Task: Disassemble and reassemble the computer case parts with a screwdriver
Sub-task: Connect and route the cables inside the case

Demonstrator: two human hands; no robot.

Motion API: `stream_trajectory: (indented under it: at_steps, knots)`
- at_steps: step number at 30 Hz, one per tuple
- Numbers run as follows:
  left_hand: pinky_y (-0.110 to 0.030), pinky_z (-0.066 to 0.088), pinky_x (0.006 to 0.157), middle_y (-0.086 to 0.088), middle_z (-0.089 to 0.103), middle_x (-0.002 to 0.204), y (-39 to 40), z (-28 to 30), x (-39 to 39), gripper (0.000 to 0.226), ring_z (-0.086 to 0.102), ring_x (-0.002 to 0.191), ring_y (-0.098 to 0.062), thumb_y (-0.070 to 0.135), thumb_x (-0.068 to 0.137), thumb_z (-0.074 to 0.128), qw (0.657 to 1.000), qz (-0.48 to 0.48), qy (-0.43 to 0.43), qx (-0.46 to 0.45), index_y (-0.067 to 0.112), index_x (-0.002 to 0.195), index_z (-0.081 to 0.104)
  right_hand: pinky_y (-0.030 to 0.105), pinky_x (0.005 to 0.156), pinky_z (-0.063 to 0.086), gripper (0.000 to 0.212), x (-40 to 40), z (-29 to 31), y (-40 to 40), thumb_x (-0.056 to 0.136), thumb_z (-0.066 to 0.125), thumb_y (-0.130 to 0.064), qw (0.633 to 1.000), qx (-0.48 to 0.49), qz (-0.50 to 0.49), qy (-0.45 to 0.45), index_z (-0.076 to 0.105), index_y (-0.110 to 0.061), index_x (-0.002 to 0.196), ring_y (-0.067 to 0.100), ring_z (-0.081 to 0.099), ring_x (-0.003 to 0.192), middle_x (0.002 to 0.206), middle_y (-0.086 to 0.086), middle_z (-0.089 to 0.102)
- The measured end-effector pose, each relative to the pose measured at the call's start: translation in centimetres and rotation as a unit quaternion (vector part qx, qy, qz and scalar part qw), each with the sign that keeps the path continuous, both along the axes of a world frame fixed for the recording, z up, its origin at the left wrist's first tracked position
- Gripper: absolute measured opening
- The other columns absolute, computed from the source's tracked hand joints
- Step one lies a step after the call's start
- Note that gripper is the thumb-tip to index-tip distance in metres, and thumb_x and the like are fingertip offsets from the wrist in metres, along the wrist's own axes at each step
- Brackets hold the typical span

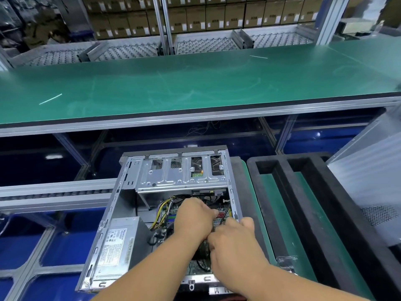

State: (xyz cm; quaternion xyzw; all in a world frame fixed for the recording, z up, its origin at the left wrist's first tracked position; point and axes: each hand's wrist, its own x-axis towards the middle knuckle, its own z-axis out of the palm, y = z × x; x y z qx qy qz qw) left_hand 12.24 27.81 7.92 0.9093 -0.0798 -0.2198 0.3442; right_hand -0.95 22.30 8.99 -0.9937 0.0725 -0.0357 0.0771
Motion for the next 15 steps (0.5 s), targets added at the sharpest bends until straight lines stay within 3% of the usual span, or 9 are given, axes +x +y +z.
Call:
stream_trajectory:
  at_steps: [2,5,8,9,11,13,15]
  knots:
    - [-0.042,0.050,0.088,0.007,0.066,0.083,0.0,-0.6,-0.2,0.035,0.053,0.099,-0.020,0.052,0.075,0.083,0.994,-0.003,-0.084,0.063,0.025,0.061,0.064,0.041,0.074,0.034,0.013,-0.2,-0.3,-0.2,0.064,0.058,-0.024,0.999,-0.001,-0.017,-0.033,0.056,-0.028,0.052,0.015,0.047,0.071,0.058,-0.013,0.048]
    - [-0.041,0.036,0.086,0.012,0.054,0.098,-0.1,-1.1,-0.3,0.033,0.033,0.103,-0.015,0.058,0.073,0.082,0.992,0.020,-0.091,0.083,0.031,0.062,0.065,0.041,0.081,0.029,0.011,-0.2,-0.8,-0.2,0.064,0.058,-0.025,0.997,0.007,-0.036,-0.062,0.061,-0.029,0.053,0.015,0.048,0.077,0.062,-0.015,0.048]
    - [-0.040,0.038,0.089,0.018,0.050,0.104,0.3,-1.8,-0.1,0.030,0.038,0.108,-0.012,0.055,0.077,0.080,0.991,-0.005,-0.104,0.082,0.031,0.066,0.066,0.043,0.094,0.032,0.015,0.1,-1.3,-0.5,0.068,0.050,-0.023,0.995,0.051,-0.064,-0.062,0.061,-0.030,0.060,0.014,0.049,0.091,0.073,-0.017,0.053]
    - [-0.038,0.045,0.087,0.017,0.058,0.098,0.5,-2.0,0.0,0.029,0.049,0.102,-0.012,0.049,0.078,0.081,0.995,-0.007,-0.091,0.049,0.028,0.066,0.066,0.042,0.096,0.032,0.015,0.2,-1.3,-0.5,0.067,0.049,-0.022,0.992,0.071,-0.079,-0.070,0.060,-0.031,0.061,0.014,0.048,0.095,0.077,-0.018,0.053]
    - [-0.036,0.056,0.071,0.009,0.068,0.070,0.8,-2.1,0.1,0.029,0.061,0.070,-0.011,0.035,0.079,0.083,0.998,0.004,-0.030,-0.051,0.020,0.065,0.063,0.040,0.096,0.028,0.015,0.4,-1.3,-0.8,0.066,0.050,-0.020,0.984,0.101,-0.108,-0.095,0.055,-0.034,0.067,0.013,0.044,0.101,0.086,-0.021,0.051]
    - [-0.029,0.052,0.055,0.006,0.064,0.056,0.9,-2.0,-0.2,0.031,0.055,0.052,-0.010,0.027,0.078,0.085,0.994,0.032,0.003,-0.106,0.016,0.066,0.059,0.040,0.093,0.026,0.019,0.7,-1.4,-1.2,0.065,0.051,-0.020,0.979,0.111,-0.130,-0.112,0.053,-0.036,0.075,0.014,0.040,0.106,0.095,-0.019,0.049]
    - [-0.024,0.048,0.046,0.002,0.065,0.054,0.9,-2.0,-0.6,0.031,0.057,0.049,-0.011,0.017,0.080,0.085,0.978,0.080,0.069,-0.177,0.014,0.073,0.055,0.040,0.094,0.025,0.022,1.0,-1.4,-1.7,0.068,0.051,-0.022,0.976,0.115,-0.152,-0.103,0.055,-0.039,0.082,0.015,0.038,0.112,0.102,-0.017,0.047]
